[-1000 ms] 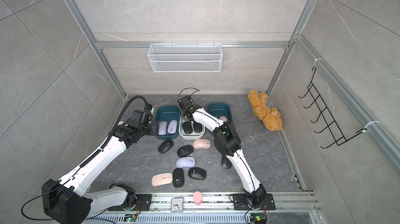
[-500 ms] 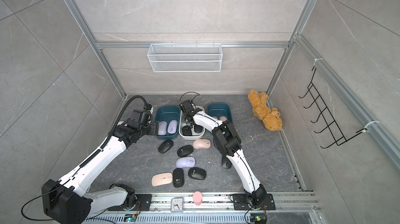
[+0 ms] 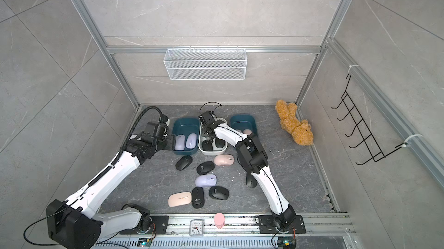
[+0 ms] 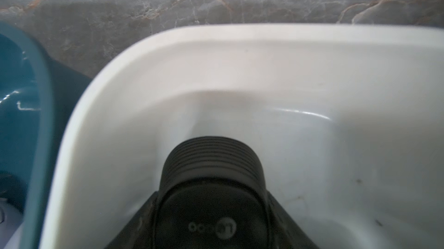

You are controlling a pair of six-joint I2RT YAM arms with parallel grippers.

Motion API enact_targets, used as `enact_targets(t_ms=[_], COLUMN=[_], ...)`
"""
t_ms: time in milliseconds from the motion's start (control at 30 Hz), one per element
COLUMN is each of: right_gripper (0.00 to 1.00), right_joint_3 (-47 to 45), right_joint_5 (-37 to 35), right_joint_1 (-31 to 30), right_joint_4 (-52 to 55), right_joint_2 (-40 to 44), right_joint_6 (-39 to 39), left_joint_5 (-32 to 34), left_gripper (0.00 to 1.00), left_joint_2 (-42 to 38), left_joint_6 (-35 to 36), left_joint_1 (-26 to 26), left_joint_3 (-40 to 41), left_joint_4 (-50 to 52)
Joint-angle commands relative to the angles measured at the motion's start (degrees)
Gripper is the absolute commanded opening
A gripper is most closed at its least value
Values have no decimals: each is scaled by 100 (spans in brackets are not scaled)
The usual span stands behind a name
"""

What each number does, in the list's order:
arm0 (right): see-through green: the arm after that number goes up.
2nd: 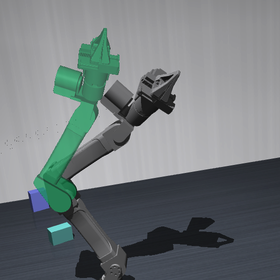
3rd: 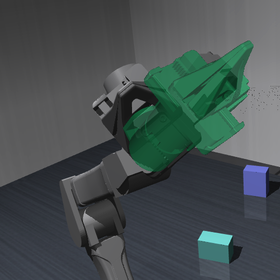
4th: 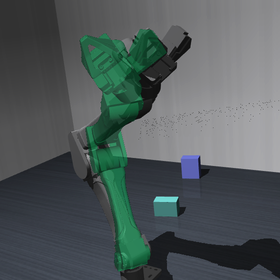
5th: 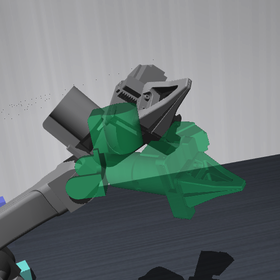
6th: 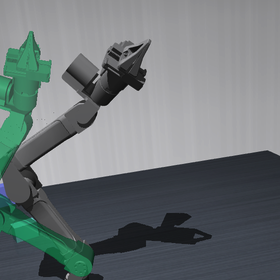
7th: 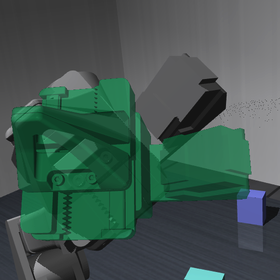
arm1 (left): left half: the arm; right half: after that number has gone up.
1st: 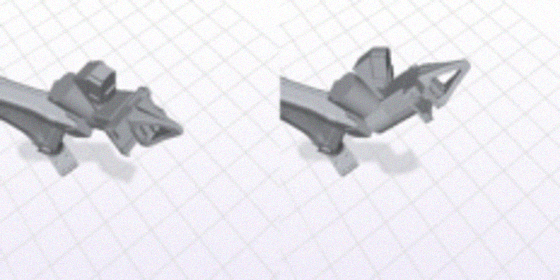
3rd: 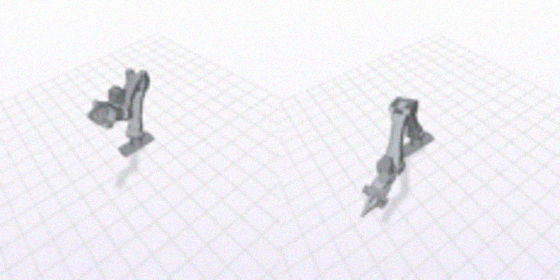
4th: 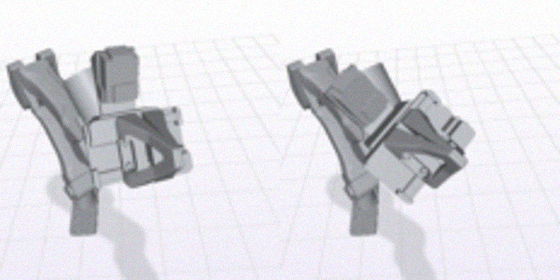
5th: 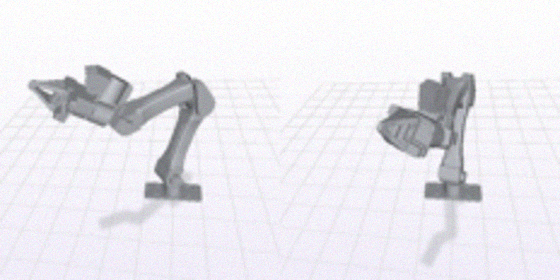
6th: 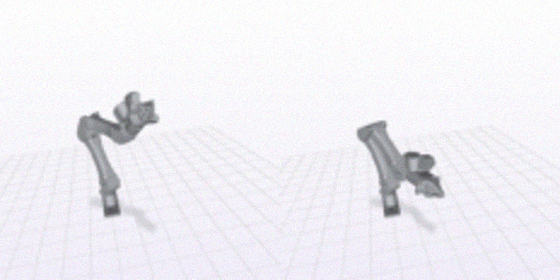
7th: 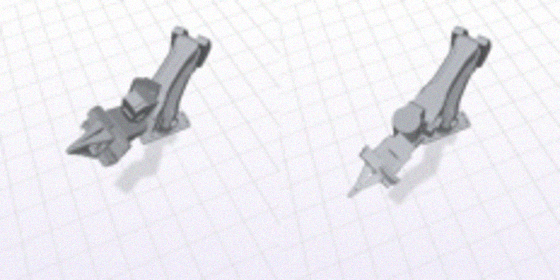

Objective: Place the mice by color into the storage box
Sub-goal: Place the mouse in the storage box.

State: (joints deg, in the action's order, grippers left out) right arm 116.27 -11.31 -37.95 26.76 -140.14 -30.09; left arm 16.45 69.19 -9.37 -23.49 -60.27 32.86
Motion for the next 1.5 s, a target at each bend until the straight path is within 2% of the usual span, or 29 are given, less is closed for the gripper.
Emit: enact_targets(t_ms=[0, 267, 633, 967, 1200, 1467], right_gripper=[67, 68, 68, 67, 67, 67], right_joint_3=[187, 67, -960, -3227, -4473, -5625], right_joint_5=[76, 88, 125, -239, -484, -640], right_joint_1=[-1, -4, -10, -15, -11, -10], right_joint_4=[101, 94, -400, -757, -67, 734], right_joint_2=[163, 441, 1541, 3613, 4903, 5856], right_joint_6=[-85, -103, -129, -59, 13, -263], left_joint_5=[60, 25, -19, -3, -322, -593], left_gripper=[69, 69, 69, 69, 69, 69], left_joint_2=[-176, -191, -185, -198, -2, 568], left_joint_6=[88, 80, 53, 13, -205, -217], left_joint_1=[35, 46, 50, 47, 41, 46], left_joint_3=[-56, -68, -66, -47, -121, -854], left_joint_4=[-130, -115, -114, -91, -9, 237])
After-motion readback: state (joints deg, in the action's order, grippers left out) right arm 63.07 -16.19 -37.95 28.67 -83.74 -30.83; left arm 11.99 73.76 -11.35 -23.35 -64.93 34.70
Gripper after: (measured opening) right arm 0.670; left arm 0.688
